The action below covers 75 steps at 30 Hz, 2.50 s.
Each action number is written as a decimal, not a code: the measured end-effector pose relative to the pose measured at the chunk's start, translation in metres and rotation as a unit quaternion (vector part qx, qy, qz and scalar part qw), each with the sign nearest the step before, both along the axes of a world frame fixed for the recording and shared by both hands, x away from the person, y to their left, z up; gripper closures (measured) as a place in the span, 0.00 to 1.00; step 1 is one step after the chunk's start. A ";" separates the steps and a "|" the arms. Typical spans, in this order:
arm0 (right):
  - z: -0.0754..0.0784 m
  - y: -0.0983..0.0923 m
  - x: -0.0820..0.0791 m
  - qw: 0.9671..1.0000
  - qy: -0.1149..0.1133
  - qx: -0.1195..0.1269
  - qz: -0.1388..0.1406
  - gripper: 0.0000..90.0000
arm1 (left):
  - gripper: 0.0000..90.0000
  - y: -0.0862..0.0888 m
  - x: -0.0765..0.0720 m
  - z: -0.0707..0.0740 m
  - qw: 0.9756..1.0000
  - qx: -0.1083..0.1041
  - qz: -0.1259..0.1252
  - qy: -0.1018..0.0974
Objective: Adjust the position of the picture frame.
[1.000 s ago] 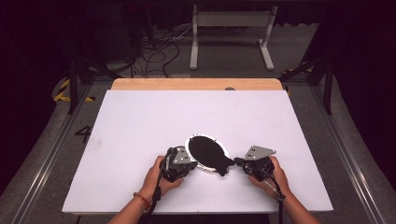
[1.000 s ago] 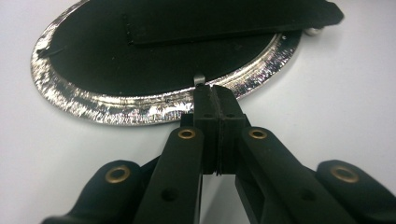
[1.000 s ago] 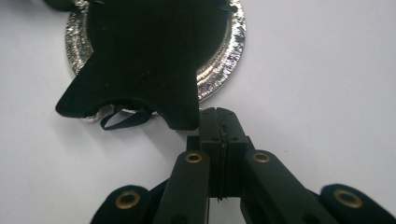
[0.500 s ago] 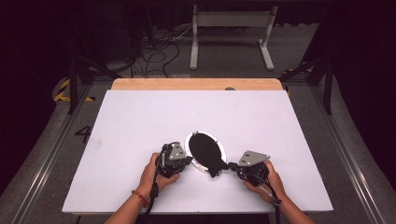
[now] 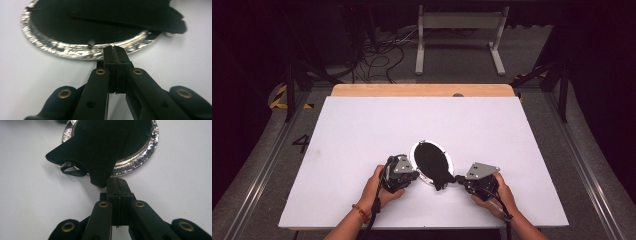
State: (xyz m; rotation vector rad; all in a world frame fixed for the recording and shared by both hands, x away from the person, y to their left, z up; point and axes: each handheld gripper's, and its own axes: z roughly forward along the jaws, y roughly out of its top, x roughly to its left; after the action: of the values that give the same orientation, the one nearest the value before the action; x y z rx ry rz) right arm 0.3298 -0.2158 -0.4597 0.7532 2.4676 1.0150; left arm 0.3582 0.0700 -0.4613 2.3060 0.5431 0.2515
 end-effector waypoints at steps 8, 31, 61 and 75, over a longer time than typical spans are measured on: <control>0.000 0.000 -0.001 1.000 0.003 0.003 0.001 1.00 | 1.00 -0.003 -0.001 0.000 1.000 0.004 0.006 -0.008; 0.000 0.007 -0.005 1.000 0.000 0.001 0.000 1.00 | 1.00 -0.002 0.010 -0.004 0.999 -0.007 0.026 -0.019; -0.002 0.016 -0.009 1.000 0.002 0.008 -0.012 1.00 | 1.00 -0.007 0.022 -0.001 0.999 0.013 0.033 -0.030; -0.002 0.019 -0.009 1.000 0.001 0.010 -0.011 1.00 | 1.00 -0.007 0.026 -0.002 0.999 0.007 0.039 -0.033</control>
State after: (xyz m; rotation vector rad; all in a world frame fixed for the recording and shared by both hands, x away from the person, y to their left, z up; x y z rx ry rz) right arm 0.3206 -0.1964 -0.4618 0.7849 2.4488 1.0326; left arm 0.3846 0.0633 -0.4634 2.2850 0.6008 0.3685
